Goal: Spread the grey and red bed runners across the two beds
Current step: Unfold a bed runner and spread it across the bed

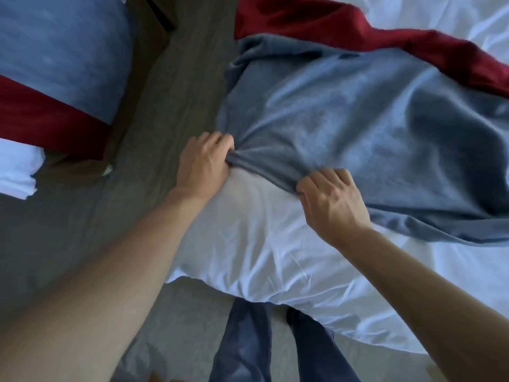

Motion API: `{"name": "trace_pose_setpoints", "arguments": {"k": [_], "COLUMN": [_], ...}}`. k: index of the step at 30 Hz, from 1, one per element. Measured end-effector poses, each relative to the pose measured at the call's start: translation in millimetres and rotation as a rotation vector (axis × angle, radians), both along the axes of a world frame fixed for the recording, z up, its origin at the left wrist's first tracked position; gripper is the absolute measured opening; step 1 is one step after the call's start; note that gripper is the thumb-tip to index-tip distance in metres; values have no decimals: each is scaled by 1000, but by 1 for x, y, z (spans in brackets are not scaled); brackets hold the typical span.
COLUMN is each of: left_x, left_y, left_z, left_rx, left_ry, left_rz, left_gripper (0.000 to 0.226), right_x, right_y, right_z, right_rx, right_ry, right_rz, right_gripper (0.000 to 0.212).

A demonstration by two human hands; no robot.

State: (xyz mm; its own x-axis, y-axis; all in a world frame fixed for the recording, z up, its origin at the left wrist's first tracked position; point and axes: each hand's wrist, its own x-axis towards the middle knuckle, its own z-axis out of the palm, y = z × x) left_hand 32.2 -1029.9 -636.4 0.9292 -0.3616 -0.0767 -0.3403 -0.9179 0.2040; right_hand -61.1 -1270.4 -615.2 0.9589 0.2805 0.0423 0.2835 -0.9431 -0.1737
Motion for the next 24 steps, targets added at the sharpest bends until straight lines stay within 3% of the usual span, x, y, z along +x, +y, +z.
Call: {"name": "trace_pose_setpoints", "arguments": {"k": [5,8,12,15,20,24], "left_x": [-11,-9,-36,-44,-51,-93], "left_y": [6,-10,13,11,-98,-209], "left_z": [-2,-4,-8,0,25,23], "left_rx": [-53,-55,-28,-21,-110,-144], "left_ry": [-13,-79,41,77,-49,-65], "left_rz": [32,-22,85,146,-232,-508], "left_gripper": [21,13,15,22,47,32], "right_x": [9,12,-1,-26,-86,-134], "right_y": [21,27,17,-16,-106,-183], "right_z": [-3,-9,-5,0,4,10], "right_rx": [-13,24,61,28,-55,-67], "right_ry": [-17,-36,-26,9,-2,-2], "right_rz": [-80,-120,-103,-190,-378,-510], "right_gripper": [5,9,9,23,30,32]}}
